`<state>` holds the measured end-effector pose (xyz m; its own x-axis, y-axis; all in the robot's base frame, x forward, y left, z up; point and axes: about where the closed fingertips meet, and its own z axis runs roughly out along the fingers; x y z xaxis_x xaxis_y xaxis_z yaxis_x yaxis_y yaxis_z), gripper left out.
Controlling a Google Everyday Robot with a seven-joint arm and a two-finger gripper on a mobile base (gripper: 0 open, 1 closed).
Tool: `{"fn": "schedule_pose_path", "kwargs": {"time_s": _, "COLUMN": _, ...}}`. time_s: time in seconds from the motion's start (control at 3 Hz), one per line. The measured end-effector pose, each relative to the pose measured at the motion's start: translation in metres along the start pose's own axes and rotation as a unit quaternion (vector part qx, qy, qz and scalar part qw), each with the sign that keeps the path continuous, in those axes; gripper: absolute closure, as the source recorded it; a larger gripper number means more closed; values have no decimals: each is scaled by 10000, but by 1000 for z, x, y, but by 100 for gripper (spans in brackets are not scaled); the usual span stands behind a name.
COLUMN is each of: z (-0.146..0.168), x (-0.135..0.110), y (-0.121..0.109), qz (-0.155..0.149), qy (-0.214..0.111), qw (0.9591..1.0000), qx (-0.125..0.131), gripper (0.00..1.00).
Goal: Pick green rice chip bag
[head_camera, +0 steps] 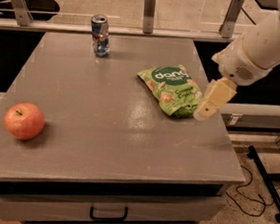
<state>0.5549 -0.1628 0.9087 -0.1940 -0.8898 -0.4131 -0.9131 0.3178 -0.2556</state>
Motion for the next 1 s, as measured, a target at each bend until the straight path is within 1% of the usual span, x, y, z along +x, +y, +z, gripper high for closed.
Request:
{"fn": "schedule_pose_path", "kwargs": {"time_s": 0.33, "z": 37, "x": -11, "y": -26, "qz": 222, "qy": -306, "qw": 9993, "qx": 29, "gripper": 0}}
{"fn": "schedule_pose_path", "kwargs": {"time_s": 0.67, "z": 64, "x": -22, "y": -37, "qz": 467, "qy": -508, "qw": 9976, "qx": -86, "gripper": 0}}
{"fn": "schedule_pose_path", "kwargs": {"time_s": 1.0, "z": 89, "x": -27, "y": -30, "qz": 845, "qy": -568, "qw": 9937, "qx": -464, "gripper": 18}}
